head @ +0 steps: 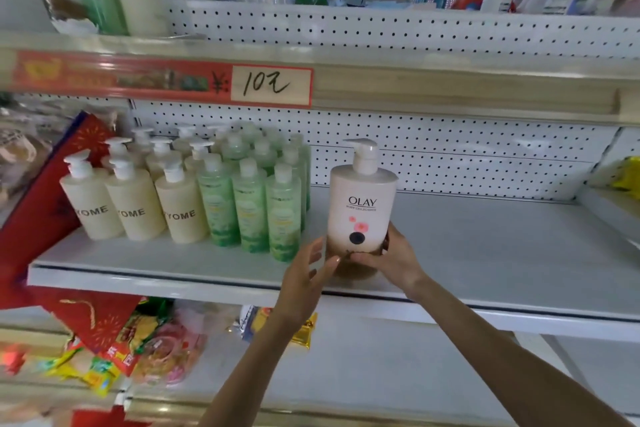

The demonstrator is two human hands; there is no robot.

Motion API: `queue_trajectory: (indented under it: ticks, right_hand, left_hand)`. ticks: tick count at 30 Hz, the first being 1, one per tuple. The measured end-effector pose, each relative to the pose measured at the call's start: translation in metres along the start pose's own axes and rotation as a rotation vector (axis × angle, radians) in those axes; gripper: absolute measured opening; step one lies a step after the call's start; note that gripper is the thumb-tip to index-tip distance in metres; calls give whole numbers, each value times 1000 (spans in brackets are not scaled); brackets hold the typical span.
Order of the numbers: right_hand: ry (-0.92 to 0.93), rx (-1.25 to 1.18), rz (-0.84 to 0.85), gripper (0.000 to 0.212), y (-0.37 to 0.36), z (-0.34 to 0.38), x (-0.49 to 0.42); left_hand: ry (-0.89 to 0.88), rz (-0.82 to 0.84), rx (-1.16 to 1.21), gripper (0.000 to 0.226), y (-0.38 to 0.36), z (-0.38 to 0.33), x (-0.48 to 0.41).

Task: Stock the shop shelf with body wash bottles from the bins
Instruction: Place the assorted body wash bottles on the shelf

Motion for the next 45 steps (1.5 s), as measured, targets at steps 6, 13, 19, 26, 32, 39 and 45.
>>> queue_trajectory:
  ticks: [6,13,19,26,32,39,45]
  right_hand:
    - [-35,24,91,69,-5,-2,-25]
    - [-55,21,30,68,-19,-11,-50]
    - [-62,43,-8,67,-28,-20,-80]
    - [-63,65,-43,68,-41,-24,-117]
    - [-66,85,-75,63,-54,-29,-146]
    - [-52,84,-54,59,-56,-34,-155]
    - [-64,71,-32,62,-58,-34,-157]
  left_hand:
    - [-135,-419,-48,29,46,22,-4]
    - [-64,-465,19,25,64,31,-34]
    - [-66,-409,42,14,63,47,-45]
    - [5,-391,134,16,63,50,-47]
    - [15,-407,131,18,62,52,-48]
    - [21,-458,129,19,63,53,-48]
    - [44,-469,106,18,62,51,-47]
Point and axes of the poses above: each hand's wrist, its own x-axis away from the middle knuckle, its own y-axis out of the back of the hand, z = x × y, the point moved 5 cm from there along -x, towards the middle knuckle, and after that the axes turned 10 degrees about -z, right-handed, at the moved point
